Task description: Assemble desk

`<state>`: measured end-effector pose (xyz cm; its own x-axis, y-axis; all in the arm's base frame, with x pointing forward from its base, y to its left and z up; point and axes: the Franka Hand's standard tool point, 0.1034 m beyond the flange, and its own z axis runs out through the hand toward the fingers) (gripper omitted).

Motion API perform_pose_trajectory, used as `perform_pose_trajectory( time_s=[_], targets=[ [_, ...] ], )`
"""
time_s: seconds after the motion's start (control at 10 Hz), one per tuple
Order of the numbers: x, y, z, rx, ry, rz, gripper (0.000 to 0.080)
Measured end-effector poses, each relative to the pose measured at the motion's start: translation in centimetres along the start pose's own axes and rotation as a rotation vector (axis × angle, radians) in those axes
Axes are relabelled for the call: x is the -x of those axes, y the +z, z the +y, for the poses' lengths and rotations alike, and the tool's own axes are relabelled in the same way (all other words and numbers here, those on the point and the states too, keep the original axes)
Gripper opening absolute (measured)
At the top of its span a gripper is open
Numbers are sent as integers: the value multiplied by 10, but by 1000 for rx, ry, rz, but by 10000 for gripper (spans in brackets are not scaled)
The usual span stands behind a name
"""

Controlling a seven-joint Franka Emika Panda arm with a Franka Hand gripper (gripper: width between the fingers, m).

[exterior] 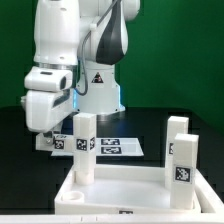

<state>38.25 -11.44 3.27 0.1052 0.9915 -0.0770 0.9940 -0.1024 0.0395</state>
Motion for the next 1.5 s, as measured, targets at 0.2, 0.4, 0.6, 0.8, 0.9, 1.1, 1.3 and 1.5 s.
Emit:
perform_pose_trajectory(
  time_s=[0.2, 0.4, 0.6, 0.8, 0.9, 1.1, 1.3, 1.5],
  targets=[
    [12, 3, -7, -12, -27, -2, 284],
    [12, 4, -8, -17, -160, -8, 284],
    [16, 15, -5, -56, -454, -15, 284],
    [25, 13, 3, -53, -612, -26, 284],
    [25, 14, 0, -59, -659, -27, 284],
    [26, 15, 0, -74, -819, -30, 284],
    [32, 16, 4, -149, -1034, -13, 284],
    [31, 17, 2, -145, -1017, -15, 359]
  ],
)
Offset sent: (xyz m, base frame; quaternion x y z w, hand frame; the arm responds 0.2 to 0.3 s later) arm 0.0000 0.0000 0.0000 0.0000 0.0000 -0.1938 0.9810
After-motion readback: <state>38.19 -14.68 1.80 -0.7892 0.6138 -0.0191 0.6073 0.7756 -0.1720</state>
